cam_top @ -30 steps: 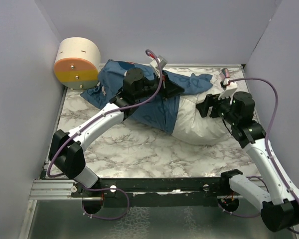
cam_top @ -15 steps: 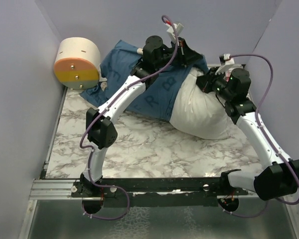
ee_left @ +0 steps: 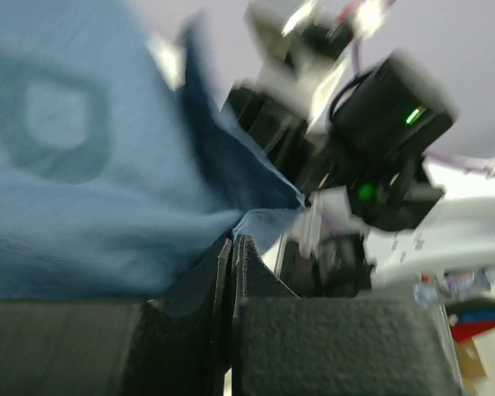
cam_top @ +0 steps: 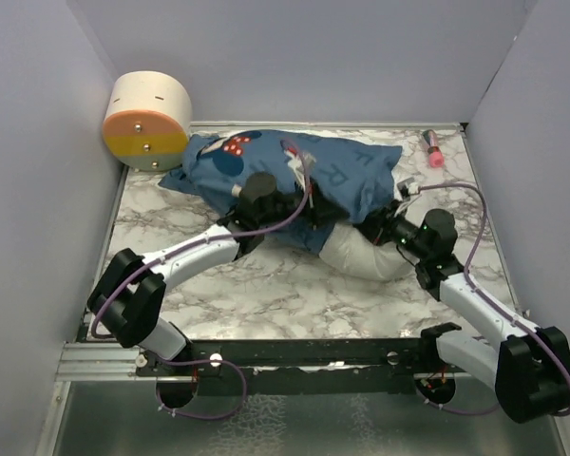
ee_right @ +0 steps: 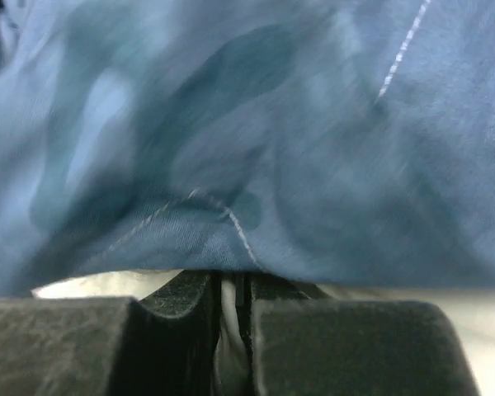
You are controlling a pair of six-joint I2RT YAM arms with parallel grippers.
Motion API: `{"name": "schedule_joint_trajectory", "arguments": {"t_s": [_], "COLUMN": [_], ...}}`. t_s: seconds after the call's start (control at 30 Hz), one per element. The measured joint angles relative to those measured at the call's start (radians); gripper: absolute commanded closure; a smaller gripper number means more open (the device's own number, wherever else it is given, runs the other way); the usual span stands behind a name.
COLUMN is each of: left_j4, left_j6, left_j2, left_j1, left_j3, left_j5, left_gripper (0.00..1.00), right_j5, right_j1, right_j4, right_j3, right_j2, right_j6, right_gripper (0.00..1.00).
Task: Put the pillow into the pillowcase
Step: Stuff the pillow into the pillowcase.
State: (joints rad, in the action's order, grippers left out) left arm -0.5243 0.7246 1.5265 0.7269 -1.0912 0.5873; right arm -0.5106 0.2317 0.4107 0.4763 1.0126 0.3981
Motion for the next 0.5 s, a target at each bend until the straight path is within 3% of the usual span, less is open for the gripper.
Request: {"name": "schedule_joint_trajectory", "arguments": {"t_s": [0.17, 0.27, 0.33, 0.4, 0.5], "left_j4": [-0.044, -0.040, -0.032, -0.019, 0.014], "left_j6": [0.011, 0.013, 0.006, -0.007, -0.030], "left_j2": [-0.070, -0.166, -0.230, -0.295, -0.346], "left_j1": [0.033, 0.044, 0.049, 0.051, 0.051], "left_j3": [0.325, 0.451, 0.497, 0.540, 0.575], "left_j5": [-0.004, -0.020, -0.044, -0.082, -0.125], "left_gripper": [1.00, 1.00, 0.99, 0.87, 0.65], "right_j5": [-0.136, -0.191, -0.202, -0.196, -0.133], "right_j1": [0.093, 0.125, 0.130, 0.134, 0.135], "right_j4": [0.048, -0.067, -0.138, -0.258, -0.423], "right_j3": [-0.137, -0.159, -0.146, -0.084, 0.093], "right_j2": [-0.068, -0.280, -0.417, -0.529, -0.571], "right_j6": [0.026, 0.041, 0.047, 0.042, 0.027], "right_gripper": [0.55, 0.40, 0.36, 0.29, 0.17]}}
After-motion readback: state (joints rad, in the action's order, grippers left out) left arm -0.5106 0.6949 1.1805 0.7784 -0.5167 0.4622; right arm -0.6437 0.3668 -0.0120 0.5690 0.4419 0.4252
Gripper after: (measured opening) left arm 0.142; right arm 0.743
